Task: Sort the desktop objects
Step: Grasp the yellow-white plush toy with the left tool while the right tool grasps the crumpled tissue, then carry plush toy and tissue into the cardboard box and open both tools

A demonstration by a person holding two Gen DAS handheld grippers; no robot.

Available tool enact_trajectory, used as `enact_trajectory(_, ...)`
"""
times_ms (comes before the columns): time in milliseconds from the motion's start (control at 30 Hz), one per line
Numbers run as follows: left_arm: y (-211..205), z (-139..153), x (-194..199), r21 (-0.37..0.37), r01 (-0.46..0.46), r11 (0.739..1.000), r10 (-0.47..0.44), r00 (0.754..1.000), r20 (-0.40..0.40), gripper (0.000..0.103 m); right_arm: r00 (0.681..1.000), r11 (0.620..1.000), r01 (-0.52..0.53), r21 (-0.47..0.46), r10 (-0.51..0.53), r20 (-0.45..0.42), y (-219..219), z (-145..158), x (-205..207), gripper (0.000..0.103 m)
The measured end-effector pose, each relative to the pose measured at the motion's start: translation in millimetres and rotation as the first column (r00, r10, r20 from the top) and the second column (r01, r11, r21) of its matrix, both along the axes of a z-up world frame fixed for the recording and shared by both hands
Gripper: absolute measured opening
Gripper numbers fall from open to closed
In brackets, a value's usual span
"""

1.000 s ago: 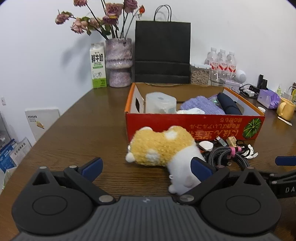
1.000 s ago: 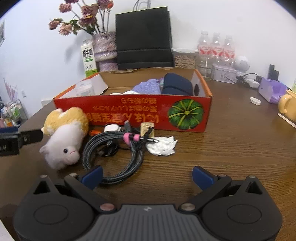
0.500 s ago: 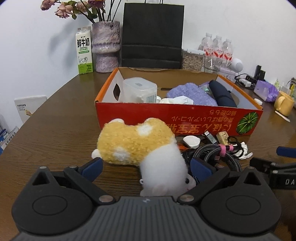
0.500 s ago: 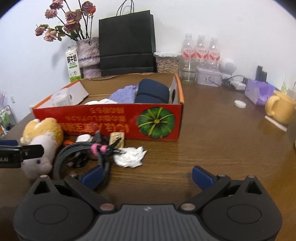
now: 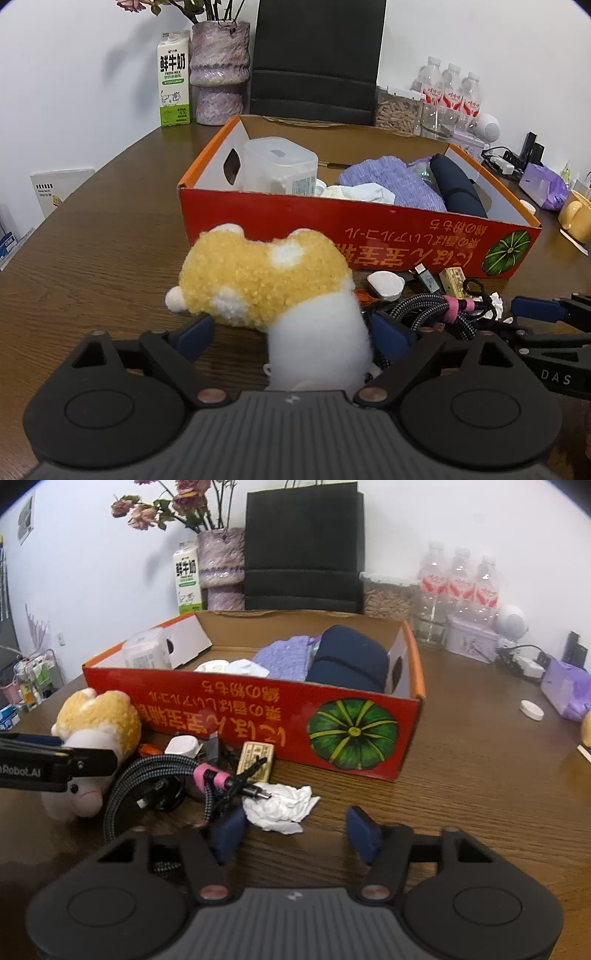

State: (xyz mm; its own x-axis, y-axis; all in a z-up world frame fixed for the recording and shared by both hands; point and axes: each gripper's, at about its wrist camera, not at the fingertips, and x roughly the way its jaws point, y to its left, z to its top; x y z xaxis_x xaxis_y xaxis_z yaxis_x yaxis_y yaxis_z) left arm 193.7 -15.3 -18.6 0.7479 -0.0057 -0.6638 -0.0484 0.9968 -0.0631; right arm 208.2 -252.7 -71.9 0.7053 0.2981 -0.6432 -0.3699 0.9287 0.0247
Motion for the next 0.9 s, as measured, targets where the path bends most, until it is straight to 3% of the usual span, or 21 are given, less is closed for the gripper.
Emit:
enact_trajectory(100,-1,-2,2,-0.002,0.002,1.000,-0.002,1.000,-0.016,0.083,1.000,1.000,-0.017,0.011,0.017,0.002,2,0,0,0.045)
enact_trajectory(167,-2,-4,2,-0.004,0.006,1.000,-0.006,1.000,-0.024,0.078,0.999,0.999,-0.032,0.008,0.032,0.009,3,0,-1,0.031)
enact_trajectory(300,-5,-7,0,-0.022,0.040,0.999,-0.041,0.999,-0.026,0.053,0.999,0.999,-0.043,0.001,0.043,0.019,5,1,-6,0.021)
enact_trajectory(700,1,-3,-15,-0.043,0.030,0.999,-0.029,1.000,0.011,0.050,0.999,0.999,0.029,0.018,-0.029,0.041,-10,6,-23,0.018)
enact_trajectory(900,6,14,-29,-0.018,0.029,0.999,-0.027,0.997,0.079,0.050,0.996,0.999,0.042,0.035,-0.045,0.076,-13,18,-31,0.018)
